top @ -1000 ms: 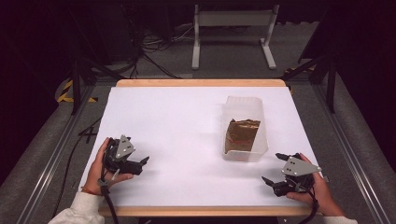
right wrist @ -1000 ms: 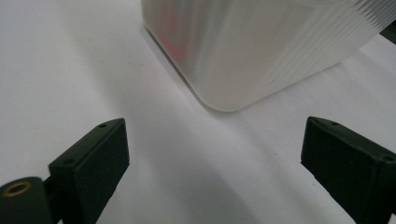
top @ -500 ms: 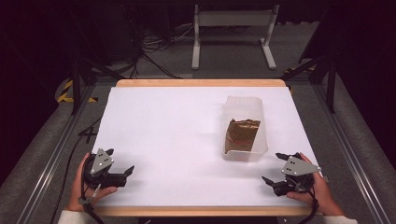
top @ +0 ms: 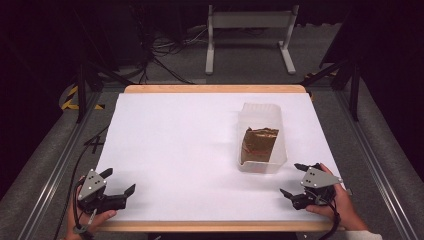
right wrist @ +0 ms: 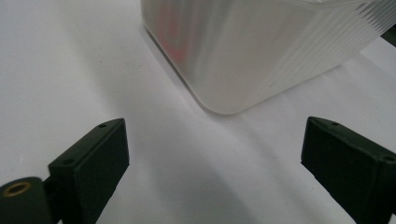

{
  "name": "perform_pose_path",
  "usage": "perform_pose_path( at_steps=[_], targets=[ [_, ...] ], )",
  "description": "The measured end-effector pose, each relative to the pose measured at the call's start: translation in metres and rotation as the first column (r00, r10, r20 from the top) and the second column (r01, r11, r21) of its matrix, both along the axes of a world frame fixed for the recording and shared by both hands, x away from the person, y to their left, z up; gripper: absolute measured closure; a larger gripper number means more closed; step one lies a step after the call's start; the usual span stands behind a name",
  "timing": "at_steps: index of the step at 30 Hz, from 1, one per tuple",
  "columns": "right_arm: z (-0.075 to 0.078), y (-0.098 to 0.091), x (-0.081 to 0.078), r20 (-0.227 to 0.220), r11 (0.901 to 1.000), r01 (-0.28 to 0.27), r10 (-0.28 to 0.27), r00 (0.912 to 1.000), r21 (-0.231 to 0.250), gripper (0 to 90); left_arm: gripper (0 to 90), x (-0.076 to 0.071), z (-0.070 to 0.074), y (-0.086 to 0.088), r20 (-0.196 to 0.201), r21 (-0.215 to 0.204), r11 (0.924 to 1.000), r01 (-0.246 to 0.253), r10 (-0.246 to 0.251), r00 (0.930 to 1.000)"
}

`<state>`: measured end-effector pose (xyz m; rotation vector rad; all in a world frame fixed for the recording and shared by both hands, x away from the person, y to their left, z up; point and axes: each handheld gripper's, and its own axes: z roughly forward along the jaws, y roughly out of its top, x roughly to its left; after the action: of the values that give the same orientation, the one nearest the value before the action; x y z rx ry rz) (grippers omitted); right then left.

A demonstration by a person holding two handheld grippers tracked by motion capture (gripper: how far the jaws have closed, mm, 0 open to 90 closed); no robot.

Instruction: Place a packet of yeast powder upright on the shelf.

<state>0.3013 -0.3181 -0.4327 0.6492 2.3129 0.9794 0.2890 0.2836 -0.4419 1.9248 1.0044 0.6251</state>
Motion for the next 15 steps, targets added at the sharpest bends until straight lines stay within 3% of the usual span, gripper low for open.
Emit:
perform_pose_path(
  at_steps=[15],
  targets=[
    [0.0008,-0.0014,0.0004,0.004,1.0,0.004,-0.004,1.0,0.006,7.8,6.2,0.0016,-0.0021,-0.009,-0.012,0.019,0.9996,0.022,-0.022,0.9997]
  ],
)
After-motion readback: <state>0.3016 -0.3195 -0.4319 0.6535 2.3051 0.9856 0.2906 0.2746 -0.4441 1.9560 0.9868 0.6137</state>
